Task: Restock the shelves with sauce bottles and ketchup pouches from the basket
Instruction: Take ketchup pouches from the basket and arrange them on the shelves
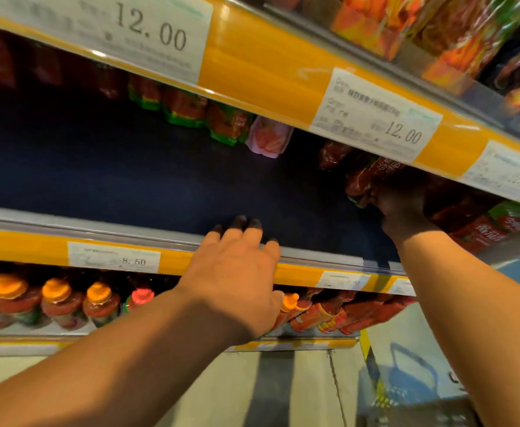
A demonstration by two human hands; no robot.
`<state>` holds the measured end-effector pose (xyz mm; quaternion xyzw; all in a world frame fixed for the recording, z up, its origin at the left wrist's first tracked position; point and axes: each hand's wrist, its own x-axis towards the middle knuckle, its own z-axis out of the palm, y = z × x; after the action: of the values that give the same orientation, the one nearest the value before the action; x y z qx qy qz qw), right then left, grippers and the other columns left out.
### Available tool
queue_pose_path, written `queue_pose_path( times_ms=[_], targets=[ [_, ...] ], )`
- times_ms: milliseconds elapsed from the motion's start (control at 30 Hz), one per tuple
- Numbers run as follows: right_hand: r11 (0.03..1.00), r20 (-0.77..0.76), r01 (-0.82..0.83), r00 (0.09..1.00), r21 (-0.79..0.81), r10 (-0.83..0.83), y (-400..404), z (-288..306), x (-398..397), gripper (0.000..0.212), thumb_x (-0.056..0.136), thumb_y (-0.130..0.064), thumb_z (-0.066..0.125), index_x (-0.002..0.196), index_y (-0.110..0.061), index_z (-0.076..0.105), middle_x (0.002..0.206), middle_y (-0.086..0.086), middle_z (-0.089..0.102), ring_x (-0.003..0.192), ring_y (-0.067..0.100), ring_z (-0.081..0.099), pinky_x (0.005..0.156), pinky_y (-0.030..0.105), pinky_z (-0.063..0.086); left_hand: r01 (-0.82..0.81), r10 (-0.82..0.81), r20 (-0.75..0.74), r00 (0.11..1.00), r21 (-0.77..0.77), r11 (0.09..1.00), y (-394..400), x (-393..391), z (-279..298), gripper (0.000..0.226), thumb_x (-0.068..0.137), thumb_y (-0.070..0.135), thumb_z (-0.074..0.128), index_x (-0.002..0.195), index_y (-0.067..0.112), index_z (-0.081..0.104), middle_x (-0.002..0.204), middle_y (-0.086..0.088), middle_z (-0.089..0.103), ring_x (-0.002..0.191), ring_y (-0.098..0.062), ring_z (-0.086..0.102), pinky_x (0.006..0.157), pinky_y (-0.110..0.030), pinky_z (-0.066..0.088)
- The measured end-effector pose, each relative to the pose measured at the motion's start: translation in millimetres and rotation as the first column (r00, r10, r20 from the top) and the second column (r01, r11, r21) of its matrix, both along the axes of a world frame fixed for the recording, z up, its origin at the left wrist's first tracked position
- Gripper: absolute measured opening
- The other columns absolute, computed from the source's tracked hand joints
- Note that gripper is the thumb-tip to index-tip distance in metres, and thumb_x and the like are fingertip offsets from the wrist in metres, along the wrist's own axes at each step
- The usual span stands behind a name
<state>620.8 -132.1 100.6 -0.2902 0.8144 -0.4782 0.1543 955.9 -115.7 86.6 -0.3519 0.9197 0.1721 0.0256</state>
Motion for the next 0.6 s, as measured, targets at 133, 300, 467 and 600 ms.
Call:
queue_pose_path(
  times_ms=[133,300,467,600],
  targets=[
    [0.999,-0.221,-0.021,0.975,-0.039,0.011,-27,-33,-72,0.034,0.076,-0.042,0.083,0.097,-0.019,0.071,0.097,0.006,0.073,0.089,0.032,0.069,0.083,0.053,0.060,-0.002,0.002,-0.014,1.000,0.005,1.000,-3,-1,0,0.077,0.100,0.062,0.047,0.163,0.032,0.015,0.173,-0.003,0.006,0.158,-0.029,0.009,0.128,-0.048,0.013],
    [0.998,-0.146,0.030,0.988,-0.059,-0.038,-24,-13,-23,0.032,0.086,-0.040,0.075,0.097,-0.009,0.071,0.096,0.018,0.074,0.086,0.038,0.069,0.076,0.047,0.061,0.002,-0.002,-0.034,0.999,-0.001,1.000,-3,-2,-3,0.077,0.099,0.062,0.048,0.163,0.031,0.016,0.173,-0.002,0.005,0.159,-0.028,0.003,0.128,-0.048,0.011],
    [0.992,-0.048,0.003,0.999,-0.125,-0.009,-31,-22,-43,0.030,0.084,-0.033,0.079,0.104,-0.013,0.071,0.097,0.015,0.074,0.093,0.039,0.072,0.087,0.056,0.061,0.009,-0.010,-0.045,0.999,-0.008,1.000,-3,-2,-6,0.077,0.100,0.062,0.048,0.162,0.030,0.017,0.172,-0.002,0.006,0.159,-0.029,0.005,0.128,-0.049,0.012],
    [0.980,0.000,-0.031,1.000,-0.196,0.031,-8,-4,10,0.021,0.094,-0.019,0.073,0.111,-0.025,0.063,0.114,0.005,0.068,0.106,0.020,0.069,0.097,0.044,0.059,0.021,-0.021,-0.062,0.998,-0.001,1.000,-3,0,-5,0.074,0.100,0.061,0.049,0.161,0.030,0.021,0.172,-0.003,0.012,0.158,-0.030,0.010,0.128,-0.051,0.015]
  ],
)
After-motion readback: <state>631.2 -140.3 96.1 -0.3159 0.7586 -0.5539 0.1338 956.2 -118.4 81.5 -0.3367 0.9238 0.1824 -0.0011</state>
